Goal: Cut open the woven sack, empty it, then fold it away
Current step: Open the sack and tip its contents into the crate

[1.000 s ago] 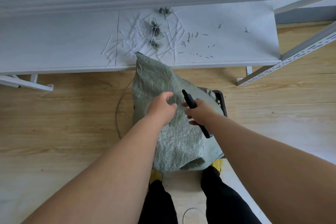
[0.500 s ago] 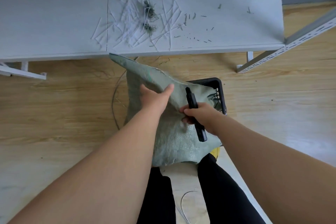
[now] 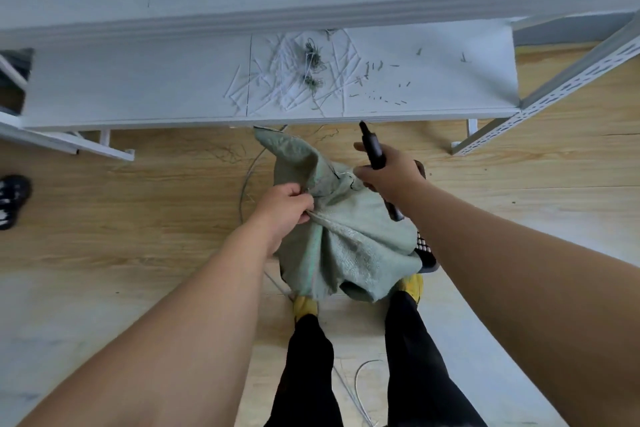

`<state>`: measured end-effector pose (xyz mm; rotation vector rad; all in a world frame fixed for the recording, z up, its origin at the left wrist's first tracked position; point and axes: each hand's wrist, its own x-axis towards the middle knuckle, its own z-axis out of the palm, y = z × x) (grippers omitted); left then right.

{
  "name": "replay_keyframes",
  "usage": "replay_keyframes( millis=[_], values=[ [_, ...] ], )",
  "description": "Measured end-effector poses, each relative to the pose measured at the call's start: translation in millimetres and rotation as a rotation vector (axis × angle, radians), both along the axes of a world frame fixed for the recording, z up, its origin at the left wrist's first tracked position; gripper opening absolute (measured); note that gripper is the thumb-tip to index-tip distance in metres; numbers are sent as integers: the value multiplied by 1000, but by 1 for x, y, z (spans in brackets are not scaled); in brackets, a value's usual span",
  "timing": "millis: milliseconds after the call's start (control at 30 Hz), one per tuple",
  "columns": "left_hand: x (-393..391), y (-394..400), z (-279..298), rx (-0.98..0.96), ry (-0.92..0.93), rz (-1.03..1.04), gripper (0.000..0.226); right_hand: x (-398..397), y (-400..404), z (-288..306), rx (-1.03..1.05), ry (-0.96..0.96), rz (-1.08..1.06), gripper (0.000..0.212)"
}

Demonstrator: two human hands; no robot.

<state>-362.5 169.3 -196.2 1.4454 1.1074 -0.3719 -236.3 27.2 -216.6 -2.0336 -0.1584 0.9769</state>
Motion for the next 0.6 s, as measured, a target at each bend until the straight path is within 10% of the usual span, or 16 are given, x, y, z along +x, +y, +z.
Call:
replay_keyframes(
  millis=[167, 433, 600],
  values=[
    [-20, 6, 33, -237, -95, -20, 20, -24, 38, 24, -173, -92, 340, 10],
    [-39, 13, 44, -140, -40, -85, 12, -36, 37, 24, -123, -70, 99, 18],
    [-22, 26, 62, 456, -88, 77, 102, -29, 49, 51, 17, -161, 53, 3]
  ],
)
